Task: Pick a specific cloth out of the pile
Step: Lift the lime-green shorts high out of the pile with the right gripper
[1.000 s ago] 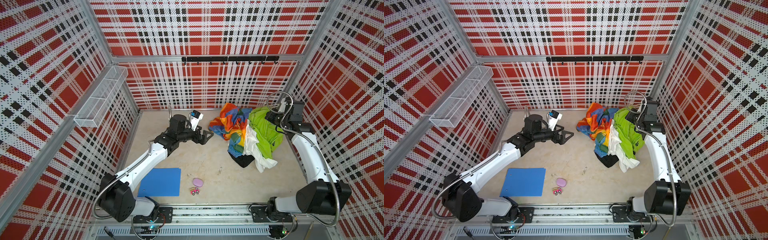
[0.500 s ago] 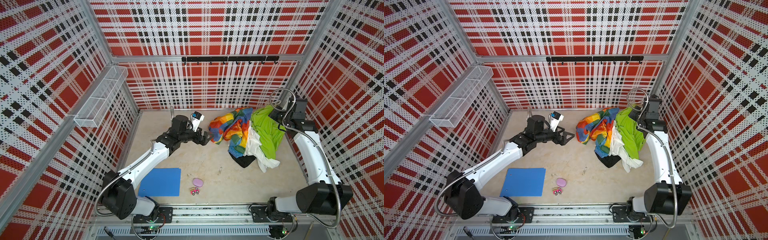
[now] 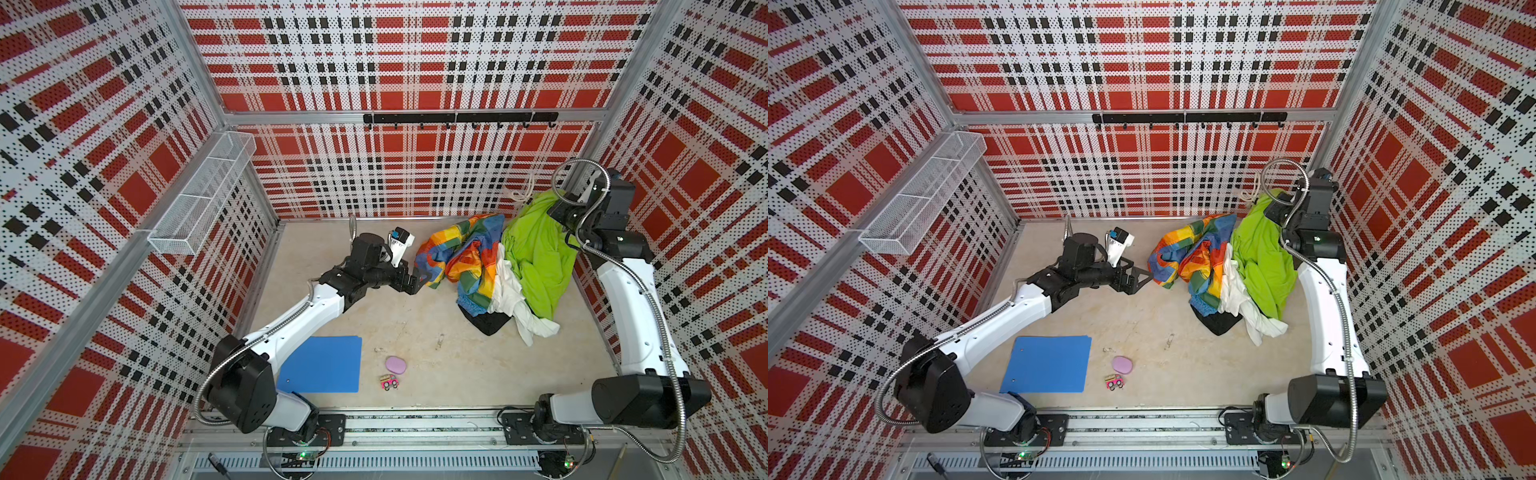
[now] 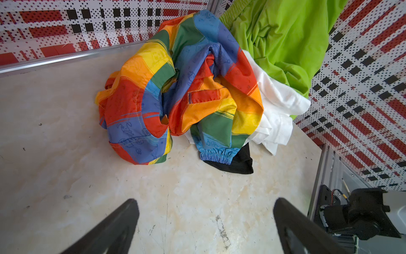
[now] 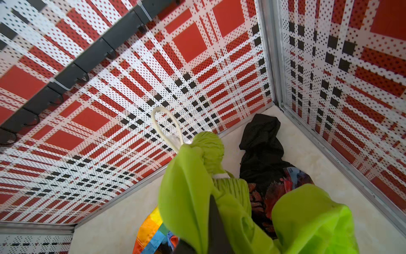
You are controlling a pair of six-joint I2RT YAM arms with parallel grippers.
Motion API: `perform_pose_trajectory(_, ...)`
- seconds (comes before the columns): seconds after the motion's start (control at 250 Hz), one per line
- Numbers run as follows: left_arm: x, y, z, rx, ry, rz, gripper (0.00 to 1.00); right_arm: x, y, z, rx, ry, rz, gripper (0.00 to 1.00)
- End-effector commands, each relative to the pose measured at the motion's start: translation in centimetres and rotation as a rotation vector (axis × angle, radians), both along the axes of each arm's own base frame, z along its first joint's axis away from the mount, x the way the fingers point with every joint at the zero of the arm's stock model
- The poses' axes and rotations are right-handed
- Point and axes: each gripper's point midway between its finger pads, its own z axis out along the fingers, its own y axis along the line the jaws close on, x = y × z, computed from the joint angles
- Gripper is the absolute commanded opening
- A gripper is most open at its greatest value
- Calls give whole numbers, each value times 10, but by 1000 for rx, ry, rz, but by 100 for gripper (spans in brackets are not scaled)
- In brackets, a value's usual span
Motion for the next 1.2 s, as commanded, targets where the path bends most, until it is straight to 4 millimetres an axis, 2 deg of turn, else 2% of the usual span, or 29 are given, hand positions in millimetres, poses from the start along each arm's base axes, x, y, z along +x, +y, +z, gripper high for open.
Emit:
perform_pose_trajectory(0.0, 4, -4, 14, -6, -39, -3, 99, -5, -2, 86, -11, -270, -15, 4)
perform_pose_trajectory(0.332, 1, -7, 15, -3, -43, -10, 99, -13, -7, 130, 18, -383, -52, 5)
perform_pose_trajectory(0.464, 1, -7, 14, -1, -40, -9, 99, -17, -2, 158, 29, -464, -27, 5)
perform_pose_trajectory(0.588, 1, -7, 14, -1, -43, -10, 99, -29, 1, 187, 34, -562, -11, 5)
perform_pose_trajectory(0.804, 0, -5, 18, -3, -54, -8, 99, -53, 28, 246, 54, -763, 144, 3)
perform_pose_trajectory(1.02, 1, 3, 31, -41, -75, -8, 99, -75, 55, 281, 98, -898, 319, 3)
perform_pose_trajectory(1.197, 12, 27, 51, -113, -94, 31, 99, -94, 84, 303, 149, -992, 490, 3)
